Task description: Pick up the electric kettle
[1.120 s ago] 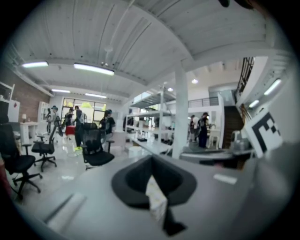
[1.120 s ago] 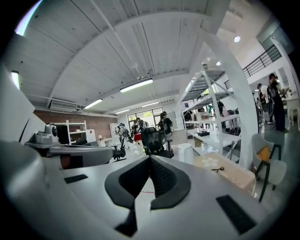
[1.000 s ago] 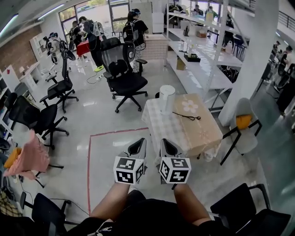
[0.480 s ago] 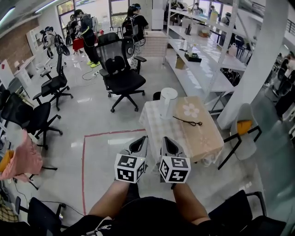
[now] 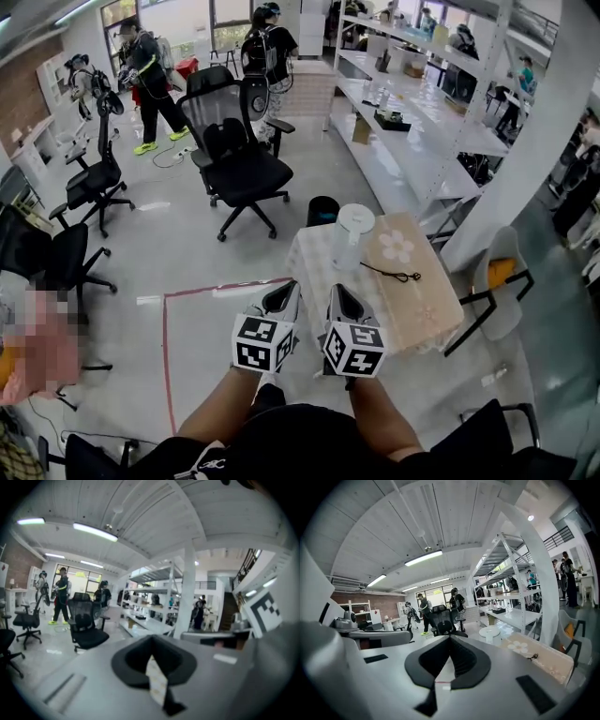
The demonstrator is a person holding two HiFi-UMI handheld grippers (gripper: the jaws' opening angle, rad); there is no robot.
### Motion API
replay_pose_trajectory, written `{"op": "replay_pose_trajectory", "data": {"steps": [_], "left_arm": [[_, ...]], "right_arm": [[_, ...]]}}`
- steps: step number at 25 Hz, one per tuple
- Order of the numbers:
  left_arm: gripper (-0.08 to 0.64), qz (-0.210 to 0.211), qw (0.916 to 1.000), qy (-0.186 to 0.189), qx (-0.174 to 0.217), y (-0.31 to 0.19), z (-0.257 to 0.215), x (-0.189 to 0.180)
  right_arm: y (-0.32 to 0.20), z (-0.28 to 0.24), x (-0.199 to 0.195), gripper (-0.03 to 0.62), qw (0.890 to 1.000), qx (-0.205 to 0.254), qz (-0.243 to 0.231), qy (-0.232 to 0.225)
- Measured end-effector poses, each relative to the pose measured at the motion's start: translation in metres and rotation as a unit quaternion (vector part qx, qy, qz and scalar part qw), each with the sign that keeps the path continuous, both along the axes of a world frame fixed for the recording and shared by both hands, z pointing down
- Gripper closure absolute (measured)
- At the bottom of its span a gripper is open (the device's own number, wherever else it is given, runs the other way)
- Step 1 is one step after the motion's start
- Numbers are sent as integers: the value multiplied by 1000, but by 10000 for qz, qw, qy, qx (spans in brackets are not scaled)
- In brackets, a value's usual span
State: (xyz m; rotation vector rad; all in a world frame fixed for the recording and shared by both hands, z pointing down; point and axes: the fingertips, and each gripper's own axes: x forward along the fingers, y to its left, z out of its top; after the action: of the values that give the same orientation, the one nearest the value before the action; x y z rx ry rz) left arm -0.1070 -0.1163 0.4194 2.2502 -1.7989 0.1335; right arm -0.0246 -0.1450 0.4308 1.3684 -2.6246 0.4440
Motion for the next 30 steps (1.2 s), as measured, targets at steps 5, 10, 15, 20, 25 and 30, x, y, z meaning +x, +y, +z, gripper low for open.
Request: {"op": "replay_pose_trajectory", "data": {"steps": [5, 10, 15, 20, 25, 30], "left_arm": [[560, 297, 9995, -8, -84, -36, 9, -27], [560, 645, 9976, 214, -121, -67, 12, -47], [560, 923, 9956, 95, -155, -95, 22, -63], [560, 1264, 9910, 270, -334, -120, 34, -66], [560, 1485, 9872, 365, -451, -131, 44, -59], [560, 1623, 9834, 435, -680, -139, 54, -50]], "right_arm": [[-33, 11, -35, 597, 9998, -128, 114, 40], [-63, 17, -56, 597, 9991, -111, 365, 182], [-95, 27, -62, 597, 9958, -227, 853, 230], [-113, 37, -51, 597, 9894, -335, 1329, 472], [-125, 52, -26, 597, 9801, -498, 1808, 646], [-143, 67, -7, 595, 9714, -579, 2133, 867]]}}
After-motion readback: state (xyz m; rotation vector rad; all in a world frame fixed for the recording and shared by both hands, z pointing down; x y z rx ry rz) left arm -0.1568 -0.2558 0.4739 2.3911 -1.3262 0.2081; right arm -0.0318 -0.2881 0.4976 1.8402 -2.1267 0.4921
